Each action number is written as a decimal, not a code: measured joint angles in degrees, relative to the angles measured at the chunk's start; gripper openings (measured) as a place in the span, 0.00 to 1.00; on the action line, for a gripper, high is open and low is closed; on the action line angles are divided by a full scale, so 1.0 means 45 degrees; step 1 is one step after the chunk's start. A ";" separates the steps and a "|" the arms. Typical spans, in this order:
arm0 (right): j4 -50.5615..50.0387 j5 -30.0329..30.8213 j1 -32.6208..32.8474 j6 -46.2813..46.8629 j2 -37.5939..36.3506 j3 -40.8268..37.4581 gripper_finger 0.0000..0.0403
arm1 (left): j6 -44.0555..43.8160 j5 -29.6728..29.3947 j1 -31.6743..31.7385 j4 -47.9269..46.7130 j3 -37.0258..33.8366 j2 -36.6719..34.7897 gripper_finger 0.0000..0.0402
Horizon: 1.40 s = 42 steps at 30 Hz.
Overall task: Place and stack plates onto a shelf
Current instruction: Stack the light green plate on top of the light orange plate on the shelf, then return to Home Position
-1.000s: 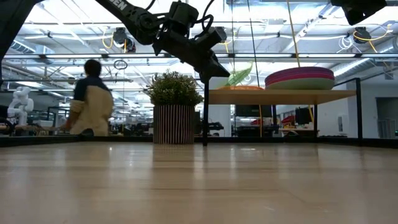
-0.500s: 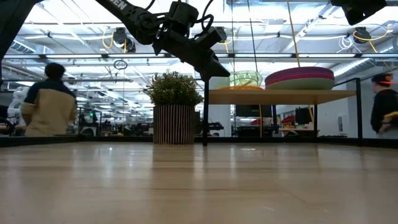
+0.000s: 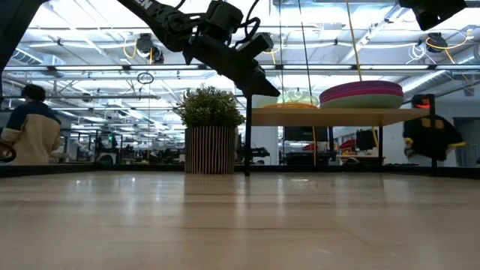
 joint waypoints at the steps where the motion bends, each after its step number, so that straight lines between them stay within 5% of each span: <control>1: 0.0000 0.0000 0.0000 0.0000 0.0000 0.0000 0.26 | -0.0058 -0.0095 -0.0109 -0.0010 -0.0011 -0.0042 0.09; 6: -0.0049 -0.0003 -0.0003 0.0024 0.0000 -0.0015 0.26 | -0.0748 -0.0508 -0.0502 -0.0257 -0.0003 -0.0859 0.09; 15: -0.0049 0.0112 -0.0011 -0.0174 0.0000 -0.0015 0.26 | -0.3588 -0.0270 -0.1094 -0.3851 0.0002 -0.3209 0.09; 22: 0.0026 0.2737 -0.1052 -0.0710 -0.0005 -0.0822 0.26 | -0.4877 0.0795 -0.2112 -0.6235 -0.0218 -0.4760 0.09; 33: 0.1583 0.2214 -0.4710 -0.2262 -0.0004 -0.1258 0.12 | -0.4782 0.0041 -0.2743 -0.3832 -0.1640 -0.4860 0.09; 37: 0.2619 0.0865 -0.6289 -0.3732 -0.0005 -0.1258 0.02 | -0.4784 -0.0012 -0.2588 -0.1790 -0.2463 -0.4825 0.09; 42: 0.2992 -0.0068 -0.8262 -0.4931 0.0000 -0.1258 0.02 | -0.4772 -0.0048 -0.2174 -0.0399 -0.3043 -0.4555 0.09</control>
